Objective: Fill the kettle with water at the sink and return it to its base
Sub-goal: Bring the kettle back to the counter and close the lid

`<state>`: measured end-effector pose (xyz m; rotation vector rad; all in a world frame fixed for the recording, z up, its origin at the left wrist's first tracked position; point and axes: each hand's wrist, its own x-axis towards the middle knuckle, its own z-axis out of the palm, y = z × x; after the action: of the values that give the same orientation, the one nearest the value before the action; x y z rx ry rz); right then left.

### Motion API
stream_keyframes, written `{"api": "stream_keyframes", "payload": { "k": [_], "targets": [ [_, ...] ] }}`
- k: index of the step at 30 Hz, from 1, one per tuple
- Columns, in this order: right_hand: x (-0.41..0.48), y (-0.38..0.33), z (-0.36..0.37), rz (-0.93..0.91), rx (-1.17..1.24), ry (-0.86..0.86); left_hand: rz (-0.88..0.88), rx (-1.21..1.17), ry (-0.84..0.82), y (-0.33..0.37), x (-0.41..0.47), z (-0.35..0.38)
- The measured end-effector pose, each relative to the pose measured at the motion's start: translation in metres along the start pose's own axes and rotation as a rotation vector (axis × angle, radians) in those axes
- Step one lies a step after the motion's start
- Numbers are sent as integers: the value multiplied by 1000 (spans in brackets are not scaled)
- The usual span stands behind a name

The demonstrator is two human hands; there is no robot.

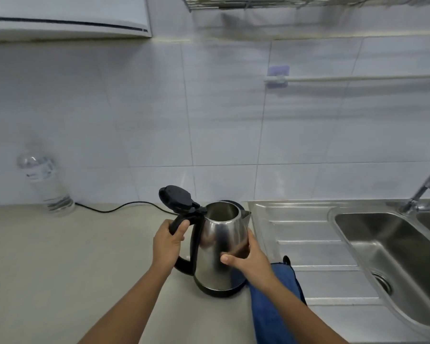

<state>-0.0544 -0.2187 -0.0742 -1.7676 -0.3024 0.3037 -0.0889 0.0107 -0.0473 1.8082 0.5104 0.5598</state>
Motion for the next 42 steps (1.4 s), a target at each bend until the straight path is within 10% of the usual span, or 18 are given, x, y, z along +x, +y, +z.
{"api": "stream_keyframes", "payload": {
  "k": [26, 42],
  "targets": [
    [2, 26, 36, -25, -47, 40, 109, -138, -18, -29, -12, -23],
    [-1, 20, 35, 6, -60, 23, 125, -524, -91, 72, 2, -9]
  ]
}}
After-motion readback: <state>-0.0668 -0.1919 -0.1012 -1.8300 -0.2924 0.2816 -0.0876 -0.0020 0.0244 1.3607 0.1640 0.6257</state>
